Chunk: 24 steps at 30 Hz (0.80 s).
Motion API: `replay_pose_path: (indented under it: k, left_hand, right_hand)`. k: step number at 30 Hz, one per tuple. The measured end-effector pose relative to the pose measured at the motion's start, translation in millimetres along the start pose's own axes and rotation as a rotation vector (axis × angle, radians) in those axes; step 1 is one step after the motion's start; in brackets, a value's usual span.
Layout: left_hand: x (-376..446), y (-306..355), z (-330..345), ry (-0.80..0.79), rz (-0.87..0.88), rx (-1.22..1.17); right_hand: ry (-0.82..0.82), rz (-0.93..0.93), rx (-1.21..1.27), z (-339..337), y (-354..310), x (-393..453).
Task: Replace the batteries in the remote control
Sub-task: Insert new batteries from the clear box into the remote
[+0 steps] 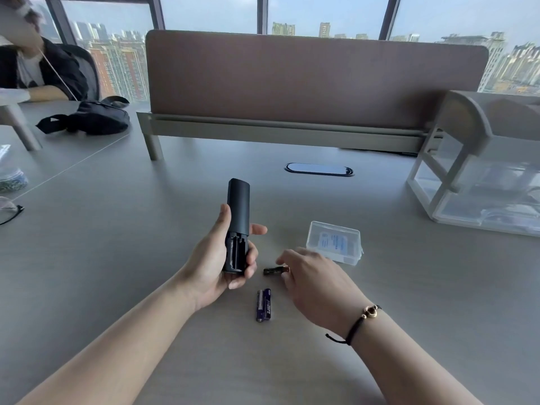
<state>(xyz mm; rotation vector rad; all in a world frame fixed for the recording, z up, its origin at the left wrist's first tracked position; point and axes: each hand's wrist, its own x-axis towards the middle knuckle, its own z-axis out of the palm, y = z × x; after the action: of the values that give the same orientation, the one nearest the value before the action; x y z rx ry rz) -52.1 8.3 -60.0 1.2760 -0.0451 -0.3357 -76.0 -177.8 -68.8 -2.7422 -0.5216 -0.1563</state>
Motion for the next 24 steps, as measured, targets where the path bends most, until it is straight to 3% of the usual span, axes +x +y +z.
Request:
replay_pose_path:
  k: [14,18,24]
  left_hand:
    - [-1.6,2.3,1.2,-0.014,-0.005,-0.015]
    - [-1.6,3.8,1.6,-0.019,0.006,-0.033]
    - [-3.2,6.1,6.4,-0.024,0.015,-0.123]
  right_hand:
    - [0.025,0.051,0.035,1.3,-1.6,1.8]
    - [0.086,0.108,0.308,-3.1,-0.8,4.7]
    - [0.214,0.211,1.014,-14.6,-7.3,6.9]
